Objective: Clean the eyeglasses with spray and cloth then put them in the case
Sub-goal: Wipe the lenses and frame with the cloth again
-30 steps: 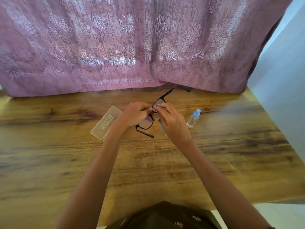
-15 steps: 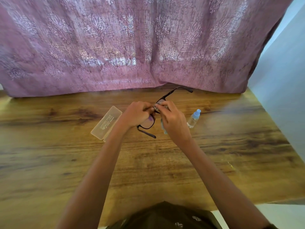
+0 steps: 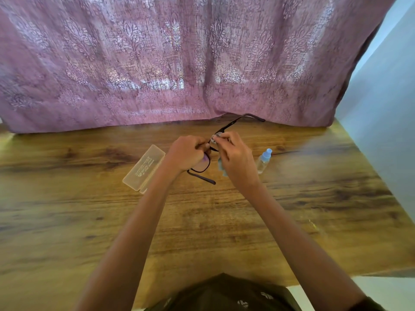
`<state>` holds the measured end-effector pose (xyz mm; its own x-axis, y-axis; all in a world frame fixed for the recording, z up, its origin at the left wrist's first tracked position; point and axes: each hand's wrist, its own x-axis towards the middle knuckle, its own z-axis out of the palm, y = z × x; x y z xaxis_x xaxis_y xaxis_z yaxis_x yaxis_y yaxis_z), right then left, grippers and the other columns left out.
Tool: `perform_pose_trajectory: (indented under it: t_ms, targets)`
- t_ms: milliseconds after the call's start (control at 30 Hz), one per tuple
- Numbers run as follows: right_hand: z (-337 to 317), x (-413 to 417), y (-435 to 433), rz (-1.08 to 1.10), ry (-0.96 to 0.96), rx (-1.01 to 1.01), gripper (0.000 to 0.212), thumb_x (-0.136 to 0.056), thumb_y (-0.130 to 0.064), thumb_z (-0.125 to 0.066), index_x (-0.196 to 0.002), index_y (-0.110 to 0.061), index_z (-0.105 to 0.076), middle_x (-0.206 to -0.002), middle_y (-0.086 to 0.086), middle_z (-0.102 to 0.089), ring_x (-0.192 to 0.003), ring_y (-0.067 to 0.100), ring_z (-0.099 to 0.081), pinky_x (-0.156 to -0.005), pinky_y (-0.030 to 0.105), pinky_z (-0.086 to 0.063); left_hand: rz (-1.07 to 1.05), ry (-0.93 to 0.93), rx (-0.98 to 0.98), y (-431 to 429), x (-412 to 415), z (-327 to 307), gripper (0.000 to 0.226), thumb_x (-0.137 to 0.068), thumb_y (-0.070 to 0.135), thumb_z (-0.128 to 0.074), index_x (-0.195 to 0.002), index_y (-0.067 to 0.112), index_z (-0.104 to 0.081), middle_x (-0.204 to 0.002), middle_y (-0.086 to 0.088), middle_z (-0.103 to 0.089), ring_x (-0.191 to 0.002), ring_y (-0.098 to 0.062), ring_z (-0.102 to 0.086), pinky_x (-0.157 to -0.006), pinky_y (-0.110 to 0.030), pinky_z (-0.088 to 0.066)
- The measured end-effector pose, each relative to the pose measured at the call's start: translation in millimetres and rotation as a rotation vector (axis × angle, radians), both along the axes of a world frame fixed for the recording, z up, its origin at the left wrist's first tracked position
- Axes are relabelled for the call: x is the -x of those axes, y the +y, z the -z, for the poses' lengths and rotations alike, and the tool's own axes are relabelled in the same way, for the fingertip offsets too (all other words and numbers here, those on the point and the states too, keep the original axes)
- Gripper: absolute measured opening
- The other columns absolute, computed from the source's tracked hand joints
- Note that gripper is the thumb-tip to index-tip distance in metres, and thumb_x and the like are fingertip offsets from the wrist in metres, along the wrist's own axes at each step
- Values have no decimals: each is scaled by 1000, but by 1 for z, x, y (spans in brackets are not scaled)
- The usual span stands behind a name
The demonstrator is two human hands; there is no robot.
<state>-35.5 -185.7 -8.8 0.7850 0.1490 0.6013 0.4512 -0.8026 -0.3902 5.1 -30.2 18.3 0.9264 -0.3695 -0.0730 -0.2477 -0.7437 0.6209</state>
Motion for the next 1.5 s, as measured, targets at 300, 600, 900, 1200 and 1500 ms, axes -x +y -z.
perform_pose_trajectory:
  t_ms: [300, 600, 900, 1200, 1500]
  targets:
    - [0, 2, -6, -117, 59, 10, 17, -89, 7, -61, -101, 2, -72, -94, 14, -65, -74, 24, -64, -59, 35, -54, -8, 17, -20, 9, -5, 4, 31, -98, 21, -47, -79, 24, -71, -83, 1, -72, -80, -21, -64, -74, -37, -48]
    - [3, 5, -13, -35, 94, 45, 18, -91, 9, -58, -103, 5, -70, -98, 16, -63, -75, 26, -62, -59, 40, -54, -25, 5, -17, 8, -6, 8, 32, -98, 21, -48, -75, 25, -70, -75, 3, -68, -75, -20, -62, -61, -25, -40]
    - [3, 10, -8, -68, 89, 37, 17, -91, 6, -60, -105, 6, -70, -98, 16, -65, -73, 26, -64, -57, 38, -55, -34, 17, -49, 9, -3, 8, 32, -98, 24, -48, -76, 26, -71, -75, 3, -69, -71, -21, -62, -61, -29, -43]
    - [0, 7, -6, -17, 55, 19, 20, -88, 12, -59, -103, 7, -71, -96, 18, -65, -75, 29, -65, -60, 40, -56, -58, 37, 6, 3, -3, 5, 31, -97, 23, -49, -77, 24, -73, -80, -1, -72, -79, -23, -64, -74, -36, -49]
    - [5, 5, 1, -59, 36, -23, 22, -86, 11, -61, -104, 4, -71, -97, 15, -65, -80, 24, -66, -68, 27, -54, -38, 19, -40, -2, -2, 0, 27, -97, 19, -50, -80, 20, -71, -77, 0, -69, -72, -19, -59, -59, -28, -39]
